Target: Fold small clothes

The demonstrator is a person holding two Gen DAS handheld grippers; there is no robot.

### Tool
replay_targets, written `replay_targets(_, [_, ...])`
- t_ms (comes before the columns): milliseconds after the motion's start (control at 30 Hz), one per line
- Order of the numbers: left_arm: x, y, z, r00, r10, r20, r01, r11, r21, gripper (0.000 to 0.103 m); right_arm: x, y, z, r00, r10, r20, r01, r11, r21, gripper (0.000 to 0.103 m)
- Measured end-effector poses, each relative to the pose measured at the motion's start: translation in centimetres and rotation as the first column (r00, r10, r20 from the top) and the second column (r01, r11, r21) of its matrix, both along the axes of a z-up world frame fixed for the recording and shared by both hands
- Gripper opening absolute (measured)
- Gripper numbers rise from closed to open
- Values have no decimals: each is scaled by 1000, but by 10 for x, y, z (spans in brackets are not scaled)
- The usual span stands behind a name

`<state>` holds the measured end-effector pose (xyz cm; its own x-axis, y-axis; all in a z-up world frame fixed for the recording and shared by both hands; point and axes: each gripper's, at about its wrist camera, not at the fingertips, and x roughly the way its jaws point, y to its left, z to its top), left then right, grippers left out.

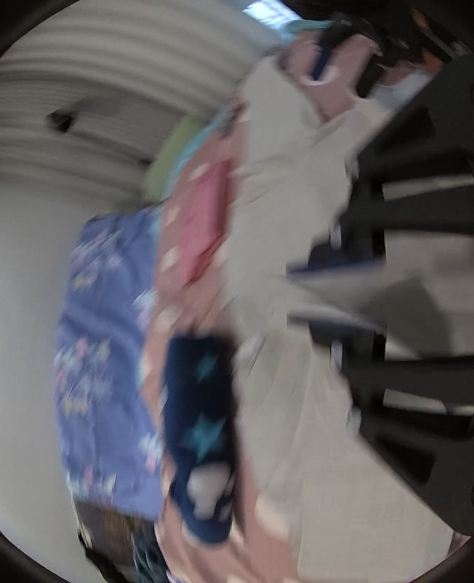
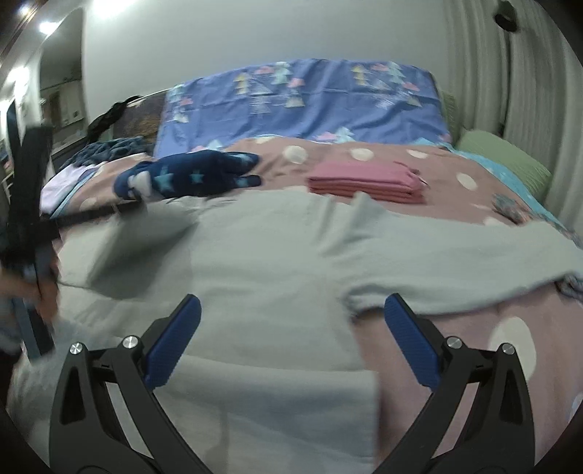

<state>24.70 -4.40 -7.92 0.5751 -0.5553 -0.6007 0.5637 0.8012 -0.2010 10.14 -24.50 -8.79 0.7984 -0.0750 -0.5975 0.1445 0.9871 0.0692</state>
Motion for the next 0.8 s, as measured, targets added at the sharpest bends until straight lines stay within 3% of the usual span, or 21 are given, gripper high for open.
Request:
replay_targets(133, [-26, -32, -15, 997, -82, 1, 81, 995, 66, 55, -5, -27, -3, 1000, -18, -3, 18, 997, 69, 99])
replay_targets(200, [-34, -24, -12, 998, -52, 19, 51, 996, 76, 61, -4, -30, -3, 1000, -1, -9, 2, 996, 84, 85])
replay_targets(267, [-38, 3, -6, 999, 15, 35, -18, 998, 64, 64, 6, -28, -3, 997, 69, -36, -64, 992, 110, 61])
replay_targets(333, [-40, 27, -1, 994, 93, 56, -96, 994, 51, 66, 22, -21, -3, 986, 157, -64, -145, 976, 162, 49])
replay_targets(467, [-38, 67, -4, 986, 164, 15, -165, 986, 30, 65, 61, -1, -8, 945, 310, -99, -269, 915, 301, 48])
replay_targets(533, [-43, 63, -11, 994, 106, -4, -106, 992, 63, 62, 95, 12, -16, 914, 375, -152, -299, 879, 371, 48])
replay_targets(633, [-56, 30, -21, 999, -26, 21, 22, 984, 175, 61, 151, 25, -29, 879, 421, -221, -276, 830, 485, 48])
replay_targets(733, [-57, -2, -32, 991, -126, 39, 112, 959, 260, 61, 194, 35, -39, 849, 454, -272, -255, 802, 540, 47])
replay_targets(800, [-50, -18, -43, 988, -153, 24, 138, 941, 310, 60, 214, 39, -45, 848, 439, -299, -227, 809, 543, 47])
